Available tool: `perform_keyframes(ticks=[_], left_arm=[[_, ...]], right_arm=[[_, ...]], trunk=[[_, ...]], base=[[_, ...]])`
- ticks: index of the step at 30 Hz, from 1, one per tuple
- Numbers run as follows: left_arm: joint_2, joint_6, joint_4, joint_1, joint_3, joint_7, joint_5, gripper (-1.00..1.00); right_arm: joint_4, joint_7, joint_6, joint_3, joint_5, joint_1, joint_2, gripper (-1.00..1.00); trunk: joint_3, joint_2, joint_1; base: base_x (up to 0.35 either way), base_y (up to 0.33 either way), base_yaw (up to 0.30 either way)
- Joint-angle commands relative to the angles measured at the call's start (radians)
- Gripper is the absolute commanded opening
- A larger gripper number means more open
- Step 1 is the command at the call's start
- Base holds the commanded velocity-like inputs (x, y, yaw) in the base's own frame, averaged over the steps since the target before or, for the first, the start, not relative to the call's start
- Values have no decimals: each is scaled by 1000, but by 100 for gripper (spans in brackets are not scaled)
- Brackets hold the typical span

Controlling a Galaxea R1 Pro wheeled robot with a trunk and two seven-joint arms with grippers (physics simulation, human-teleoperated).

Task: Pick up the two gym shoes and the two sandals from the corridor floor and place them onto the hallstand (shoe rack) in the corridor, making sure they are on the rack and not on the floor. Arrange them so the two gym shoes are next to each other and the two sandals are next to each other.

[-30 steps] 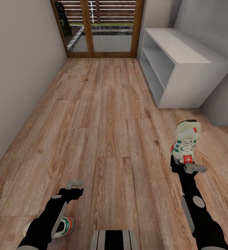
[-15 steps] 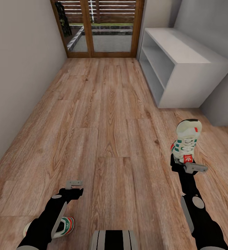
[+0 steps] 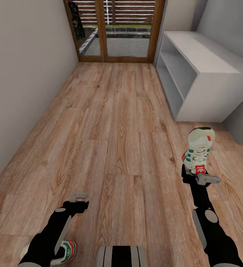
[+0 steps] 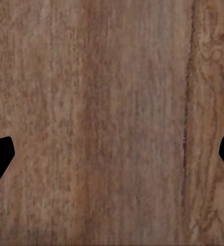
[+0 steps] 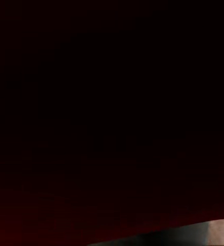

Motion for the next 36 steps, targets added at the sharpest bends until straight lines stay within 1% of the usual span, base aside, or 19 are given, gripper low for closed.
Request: perform_keyframes(ticks=[1, 8, 12, 36], left_arm=[[0, 0, 0, 0, 0, 0, 0, 100], [0, 0, 0, 0, 0, -1, 0, 100], [0, 0, 0, 0, 0, 0, 0, 100], [0, 0, 0, 0, 0, 0, 0, 100]], right_arm=[[0, 0, 0, 0, 0, 0, 0, -100], [0, -1, 0, 0, 0, 0, 0, -100], [0, 0, 0, 0, 0, 0, 0, -100], [-1, 1, 0, 0, 2, 0, 0, -100]], trunk=[[0, 0, 0], [0, 0, 0], [0, 0, 0], [0, 0, 0]], base=[[147, -77, 44], [41, -34, 11], [140, -158, 1], [222, -241, 0]])
